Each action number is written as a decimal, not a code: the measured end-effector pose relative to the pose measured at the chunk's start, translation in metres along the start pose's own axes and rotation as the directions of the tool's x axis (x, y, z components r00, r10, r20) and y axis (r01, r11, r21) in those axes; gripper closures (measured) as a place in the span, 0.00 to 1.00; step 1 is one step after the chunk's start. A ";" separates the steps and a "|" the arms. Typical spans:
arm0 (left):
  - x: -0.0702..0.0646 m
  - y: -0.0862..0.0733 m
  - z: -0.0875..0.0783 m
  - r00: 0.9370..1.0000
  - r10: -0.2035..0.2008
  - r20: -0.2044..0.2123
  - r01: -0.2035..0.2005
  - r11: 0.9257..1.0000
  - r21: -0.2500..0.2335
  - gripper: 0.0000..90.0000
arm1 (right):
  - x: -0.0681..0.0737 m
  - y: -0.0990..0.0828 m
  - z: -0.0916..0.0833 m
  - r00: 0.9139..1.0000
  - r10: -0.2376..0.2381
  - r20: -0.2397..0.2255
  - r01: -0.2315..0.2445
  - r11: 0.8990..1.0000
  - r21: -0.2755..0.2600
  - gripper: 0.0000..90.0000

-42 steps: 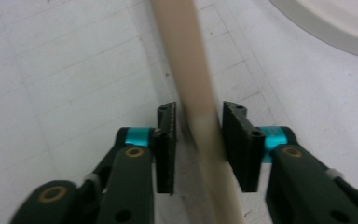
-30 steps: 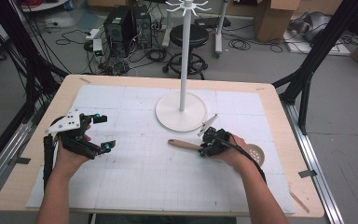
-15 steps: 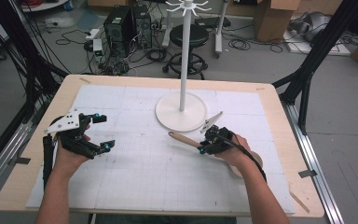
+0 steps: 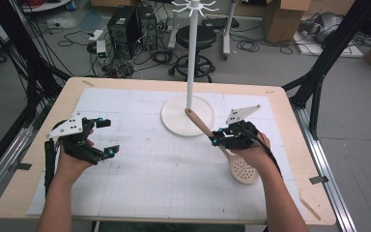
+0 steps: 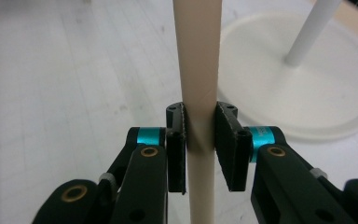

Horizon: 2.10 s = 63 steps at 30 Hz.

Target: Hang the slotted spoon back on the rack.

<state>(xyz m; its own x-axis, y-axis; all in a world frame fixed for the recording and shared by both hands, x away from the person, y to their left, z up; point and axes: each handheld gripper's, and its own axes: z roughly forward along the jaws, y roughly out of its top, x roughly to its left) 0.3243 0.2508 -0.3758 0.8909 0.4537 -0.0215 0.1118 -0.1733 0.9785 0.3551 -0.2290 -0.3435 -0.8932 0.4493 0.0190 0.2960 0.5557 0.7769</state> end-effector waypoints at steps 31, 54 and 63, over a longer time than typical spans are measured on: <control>0.001 0.000 -0.002 1.000 0.002 -0.001 -0.002 1.000 -0.007 0.02 | -0.003 0.028 -0.044 1.000 -0.015 0.002 0.015 0.975 -0.220 0.84; 0.001 0.001 -0.003 1.000 -0.003 -0.001 0.003 1.000 -0.017 0.02 | -0.019 0.076 -0.070 0.999 -0.034 0.031 0.041 0.965 -0.258 0.84; 0.001 0.000 -0.002 1.000 -0.003 -0.002 0.003 1.000 -0.015 0.02 | -0.032 0.099 -0.083 0.998 -0.021 0.065 0.037 0.966 -0.255 0.84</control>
<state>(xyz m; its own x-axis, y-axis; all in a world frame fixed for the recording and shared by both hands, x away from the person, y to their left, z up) 0.3239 0.2531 -0.3749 0.8899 0.4555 -0.0241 0.1081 -0.1591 0.9813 0.3845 -0.2462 -0.2145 -0.8754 0.4819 -0.0386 0.1664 0.3752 0.9119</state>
